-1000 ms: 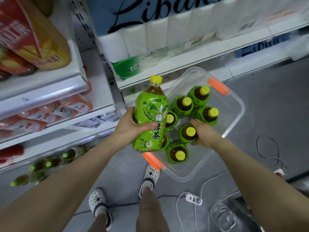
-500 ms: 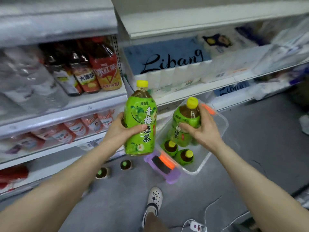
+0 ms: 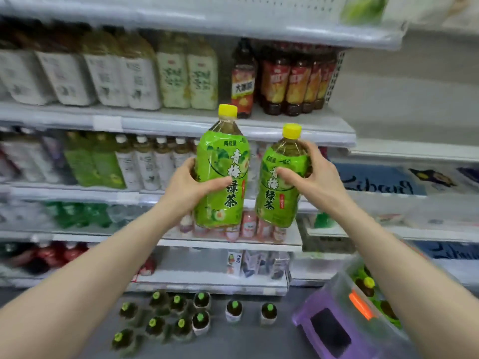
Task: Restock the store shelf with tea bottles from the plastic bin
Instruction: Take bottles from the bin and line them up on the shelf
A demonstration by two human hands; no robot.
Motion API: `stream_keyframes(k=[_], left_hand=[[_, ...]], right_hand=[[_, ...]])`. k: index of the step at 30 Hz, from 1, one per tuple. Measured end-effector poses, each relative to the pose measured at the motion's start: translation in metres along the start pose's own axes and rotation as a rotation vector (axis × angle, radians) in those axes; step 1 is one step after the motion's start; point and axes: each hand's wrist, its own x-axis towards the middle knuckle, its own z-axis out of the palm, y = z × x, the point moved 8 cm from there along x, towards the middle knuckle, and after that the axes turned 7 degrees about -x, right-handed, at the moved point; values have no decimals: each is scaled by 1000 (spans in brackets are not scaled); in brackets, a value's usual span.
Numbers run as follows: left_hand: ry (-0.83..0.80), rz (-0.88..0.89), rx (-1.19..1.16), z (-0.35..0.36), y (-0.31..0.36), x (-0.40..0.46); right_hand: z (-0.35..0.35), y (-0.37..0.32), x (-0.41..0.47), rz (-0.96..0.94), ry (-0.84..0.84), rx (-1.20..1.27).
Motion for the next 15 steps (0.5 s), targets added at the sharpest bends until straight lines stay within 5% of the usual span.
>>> stream_keyframes(k=[15], left_hand=[[465,234,-52,-286,173,-30]], right_hand=[[26,-358,156,-413,-10,263]])
